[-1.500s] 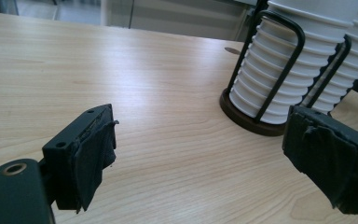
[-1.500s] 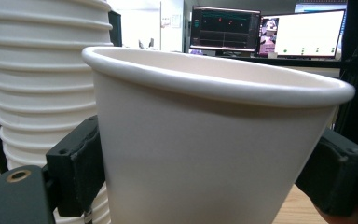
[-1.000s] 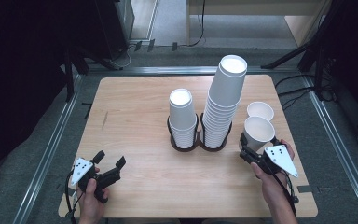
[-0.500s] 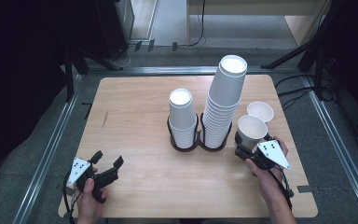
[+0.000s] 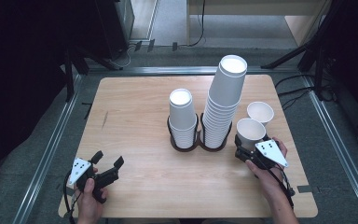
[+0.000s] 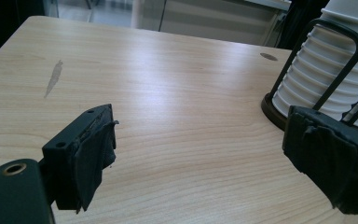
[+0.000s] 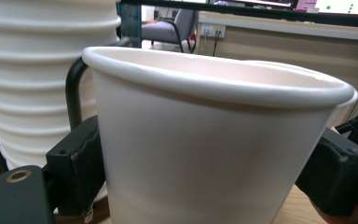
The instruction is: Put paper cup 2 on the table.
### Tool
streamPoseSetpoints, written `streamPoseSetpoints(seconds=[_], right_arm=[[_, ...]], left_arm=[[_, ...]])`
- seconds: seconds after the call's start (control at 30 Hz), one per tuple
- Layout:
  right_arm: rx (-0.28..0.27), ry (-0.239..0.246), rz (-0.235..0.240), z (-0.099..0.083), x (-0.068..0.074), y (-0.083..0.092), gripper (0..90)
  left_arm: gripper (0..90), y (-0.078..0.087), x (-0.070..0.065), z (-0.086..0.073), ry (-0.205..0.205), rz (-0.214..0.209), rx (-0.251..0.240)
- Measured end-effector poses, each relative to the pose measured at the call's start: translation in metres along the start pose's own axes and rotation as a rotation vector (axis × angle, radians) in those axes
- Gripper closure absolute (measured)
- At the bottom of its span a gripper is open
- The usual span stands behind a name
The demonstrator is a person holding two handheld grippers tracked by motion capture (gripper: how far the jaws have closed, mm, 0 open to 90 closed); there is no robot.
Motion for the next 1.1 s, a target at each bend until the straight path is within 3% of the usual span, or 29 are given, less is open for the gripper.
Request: streamPoseSetpoints(seconds=[0.5, 1.1], right_arm=[[0.068, 0.032, 0.0, -0.013, -0.004, -0.001, 13.5], [0.081, 0.033, -0.011, -0.018, -0.007, -0.001, 13.4]], left_arm=[[9.7, 0.0, 0.0, 0.0, 0.001, 0.0, 0.003], [9.7, -0.001, 0.004, -0.003, 0.009, 0.022, 0.02]])
Point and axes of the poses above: each handheld gripper's, and its own axes: y roughly backward along the jaws, z roughly out of its top, x roughly to its left, the point moved 10 cm from there along -y, roughly forward along the jaws, and after that the axes turned 5 degrees about -x, right-handed, at the moved point
